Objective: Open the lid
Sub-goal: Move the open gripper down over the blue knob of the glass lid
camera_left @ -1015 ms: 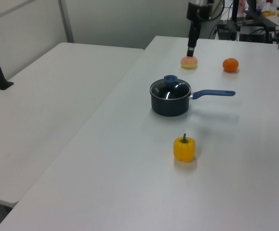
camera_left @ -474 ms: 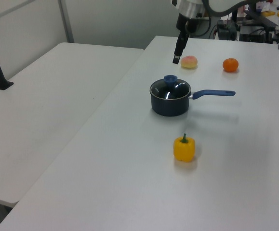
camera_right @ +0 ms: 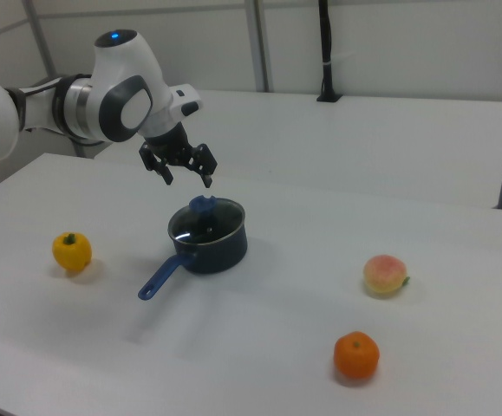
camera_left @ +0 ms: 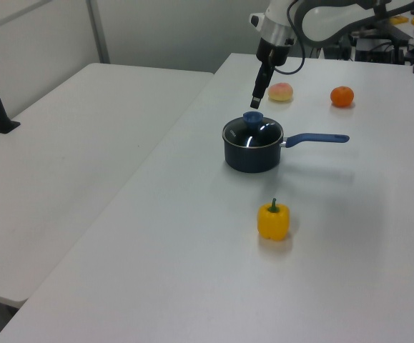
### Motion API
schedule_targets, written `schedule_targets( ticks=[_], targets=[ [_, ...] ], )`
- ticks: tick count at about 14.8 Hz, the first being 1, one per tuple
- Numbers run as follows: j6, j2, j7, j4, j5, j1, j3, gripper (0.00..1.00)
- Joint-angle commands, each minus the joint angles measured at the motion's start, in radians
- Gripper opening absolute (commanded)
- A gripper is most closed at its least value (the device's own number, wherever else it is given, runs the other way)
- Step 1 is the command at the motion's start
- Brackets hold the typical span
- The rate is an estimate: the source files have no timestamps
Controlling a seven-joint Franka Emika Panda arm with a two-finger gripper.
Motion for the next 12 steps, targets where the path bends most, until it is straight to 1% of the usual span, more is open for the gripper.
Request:
schedule_targets(
  ticks=[1,4,7,10,12],
  targets=[
    [0.061,0.02,-0.007,-0.023,-0.007,0.013,-0.013,1.0],
    [0.076,0.04,-0.002,-0.026,-0.033,0.012,-0.016,1.0],
    [0.134,0.055,0.013,-0.046,-0.056,0.012,-0.016,1.0],
    [0.139,0.074,0.015,-0.046,-0.078,0.008,-0.016,1.0],
    [0.144,0.081,0.015,-0.046,-0.08,0.008,-0.016,1.0]
  ],
)
